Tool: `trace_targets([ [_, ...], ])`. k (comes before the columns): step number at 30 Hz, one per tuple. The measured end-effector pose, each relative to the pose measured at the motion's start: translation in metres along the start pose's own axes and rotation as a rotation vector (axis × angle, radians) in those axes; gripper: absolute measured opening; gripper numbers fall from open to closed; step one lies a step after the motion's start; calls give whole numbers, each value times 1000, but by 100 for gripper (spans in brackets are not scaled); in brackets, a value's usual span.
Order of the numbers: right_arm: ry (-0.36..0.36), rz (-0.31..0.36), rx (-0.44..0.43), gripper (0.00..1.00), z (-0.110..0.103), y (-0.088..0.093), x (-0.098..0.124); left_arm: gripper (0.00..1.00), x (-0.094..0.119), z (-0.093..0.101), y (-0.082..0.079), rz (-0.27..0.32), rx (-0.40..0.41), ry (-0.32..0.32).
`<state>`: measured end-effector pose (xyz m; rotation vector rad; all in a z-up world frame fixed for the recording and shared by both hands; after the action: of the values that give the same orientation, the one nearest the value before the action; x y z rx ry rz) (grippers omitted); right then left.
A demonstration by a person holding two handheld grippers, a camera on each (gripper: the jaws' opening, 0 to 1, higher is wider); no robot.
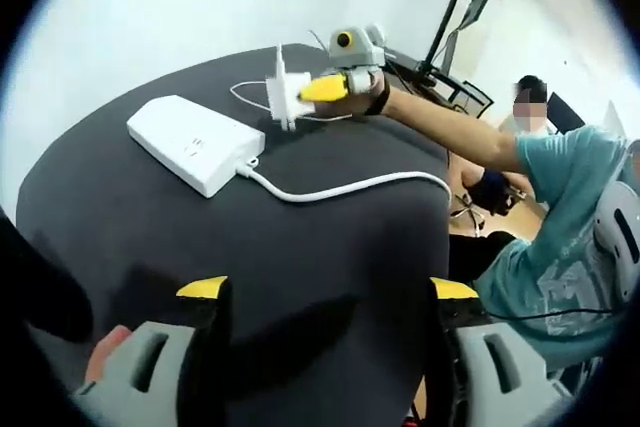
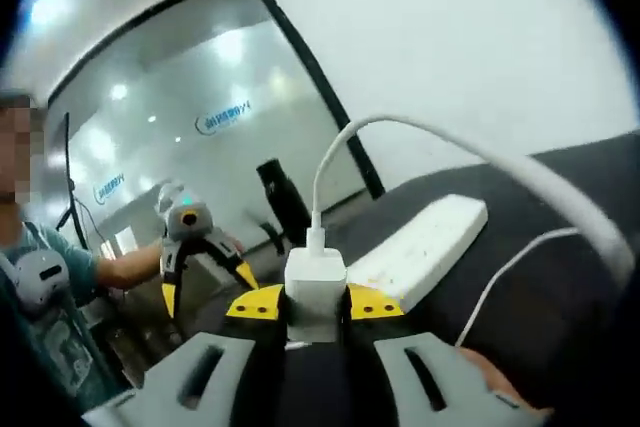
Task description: Connect the charging cable to the phone, plug the charger into the socket, and turn on the power strip switch to charge the phone.
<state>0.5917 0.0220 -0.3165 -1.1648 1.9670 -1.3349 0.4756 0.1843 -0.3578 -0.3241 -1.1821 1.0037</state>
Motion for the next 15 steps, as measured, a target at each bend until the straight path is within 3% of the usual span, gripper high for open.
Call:
trace_targets([
  [10,-23,56,47,19,13,-12,-23,68,3,-2,-6,6,24,27],
  [15,-36,22,117,19,20,-7,-37,68,1,-2,-12,12,7,29],
])
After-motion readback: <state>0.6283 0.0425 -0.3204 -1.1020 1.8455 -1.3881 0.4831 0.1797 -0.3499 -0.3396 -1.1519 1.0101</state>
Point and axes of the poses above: the point that each gripper's makers call its tool centre point, and the gripper's own axes: x roughly backward along the fingers, z roughly to its right, y roughly out of its underside, the point moved 2 cm from there along x, roughly backward along the fingers, and after that the axes turned 14 degrees about y, right-handed, at the moved point
